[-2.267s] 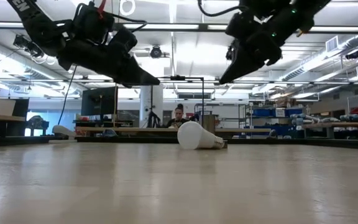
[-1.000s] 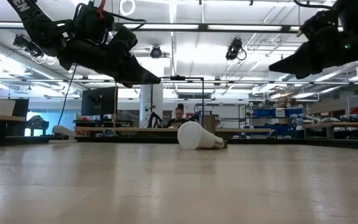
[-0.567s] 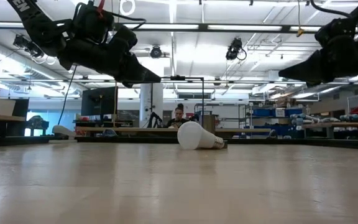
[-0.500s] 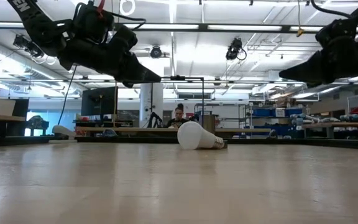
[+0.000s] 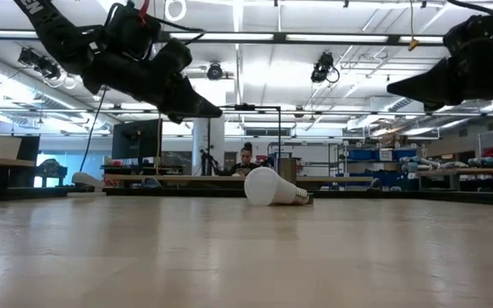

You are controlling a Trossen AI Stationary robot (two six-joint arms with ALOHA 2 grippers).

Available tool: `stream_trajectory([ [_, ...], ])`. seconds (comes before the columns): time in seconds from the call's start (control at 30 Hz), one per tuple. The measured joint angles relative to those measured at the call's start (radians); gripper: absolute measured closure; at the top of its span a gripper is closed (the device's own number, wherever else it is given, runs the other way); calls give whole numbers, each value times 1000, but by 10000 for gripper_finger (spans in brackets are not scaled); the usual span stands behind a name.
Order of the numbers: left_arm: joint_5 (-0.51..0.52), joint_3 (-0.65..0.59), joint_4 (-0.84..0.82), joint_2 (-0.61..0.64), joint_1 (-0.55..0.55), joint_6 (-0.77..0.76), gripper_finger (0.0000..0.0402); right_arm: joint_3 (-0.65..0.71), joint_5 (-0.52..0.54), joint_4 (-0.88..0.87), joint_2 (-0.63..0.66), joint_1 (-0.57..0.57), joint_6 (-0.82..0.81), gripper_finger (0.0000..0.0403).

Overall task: Screw lightbulb
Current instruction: Return to Home Position

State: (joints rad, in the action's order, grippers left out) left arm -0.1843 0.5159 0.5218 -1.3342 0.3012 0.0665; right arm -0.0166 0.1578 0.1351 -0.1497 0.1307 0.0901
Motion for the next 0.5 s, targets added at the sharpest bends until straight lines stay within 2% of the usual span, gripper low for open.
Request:
stream_trajectory([
  [0.13, 17, 61, -84, 0, -6, 23, 400, 0, -51, 12, 6, 0, 8, 399],
  [0.3, 18, 109, -92, 0, -7, 58, 401, 0, -94, 50, 21, -1, 10, 401],
  [0.4, 19, 115, -93, 0, -7, 59, 401, 10, -88, 32, 52, -3, 13, 401],
  [0.5, 27, 115, -98, 0, -7, 59, 401, 10, -19, -16, 81, -15, 11, 402],
])
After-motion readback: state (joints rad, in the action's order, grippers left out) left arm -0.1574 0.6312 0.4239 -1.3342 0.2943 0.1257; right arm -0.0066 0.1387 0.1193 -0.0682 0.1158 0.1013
